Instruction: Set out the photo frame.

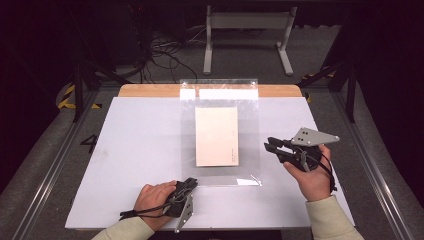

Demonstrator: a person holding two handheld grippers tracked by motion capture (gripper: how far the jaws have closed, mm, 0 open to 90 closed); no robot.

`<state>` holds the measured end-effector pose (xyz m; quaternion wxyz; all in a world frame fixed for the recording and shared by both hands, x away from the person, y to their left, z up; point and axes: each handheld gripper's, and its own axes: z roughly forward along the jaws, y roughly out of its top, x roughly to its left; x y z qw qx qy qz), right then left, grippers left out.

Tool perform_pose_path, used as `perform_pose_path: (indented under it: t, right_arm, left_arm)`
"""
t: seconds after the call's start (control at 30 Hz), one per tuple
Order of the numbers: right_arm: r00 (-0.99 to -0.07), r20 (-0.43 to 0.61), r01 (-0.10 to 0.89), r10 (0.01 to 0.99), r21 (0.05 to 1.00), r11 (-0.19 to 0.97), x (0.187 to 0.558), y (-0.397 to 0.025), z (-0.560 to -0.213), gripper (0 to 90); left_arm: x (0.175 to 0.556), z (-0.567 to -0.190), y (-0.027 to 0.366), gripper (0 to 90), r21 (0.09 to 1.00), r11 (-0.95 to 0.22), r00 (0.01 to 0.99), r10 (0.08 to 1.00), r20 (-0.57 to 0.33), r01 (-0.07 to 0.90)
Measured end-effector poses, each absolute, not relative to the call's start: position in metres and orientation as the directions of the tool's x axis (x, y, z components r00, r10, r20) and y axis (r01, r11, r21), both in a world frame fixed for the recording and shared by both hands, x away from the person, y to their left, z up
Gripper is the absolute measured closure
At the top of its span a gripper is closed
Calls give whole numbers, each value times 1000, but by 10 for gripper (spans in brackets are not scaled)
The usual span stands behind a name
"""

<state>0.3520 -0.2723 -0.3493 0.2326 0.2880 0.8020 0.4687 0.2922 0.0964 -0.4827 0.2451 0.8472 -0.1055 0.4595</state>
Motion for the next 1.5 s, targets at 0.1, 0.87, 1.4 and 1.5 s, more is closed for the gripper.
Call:
perform_pose_path:
  t: [0.1, 0.87, 1.4, 1.5]
  right_arm:
    - [-723, -100, 247, 684, 887, 391, 356, -272, -346, 721]
    - [-648, 143, 437, 748, 875, 211, 469, -270, -289, 400]
    - [-669, 384, 583, 636, 802, 129, 511, -247, -320, 412]
    - [-698, 389, 573, 602, 807, 144, 512, -243, -319, 493]
  left_arm:
    - [291, -483, 96, 822, 304, -863, 546, 40, 837, -403]
    - [281, -490, 94, 825, 219, -879, 465, -3, 885, -424]
    - [281, -491, 94, 826, 214, -881, 458, -4, 889, -423]
    - [281, -491, 94, 825, 218, -879, 459, -1, 889, -424]
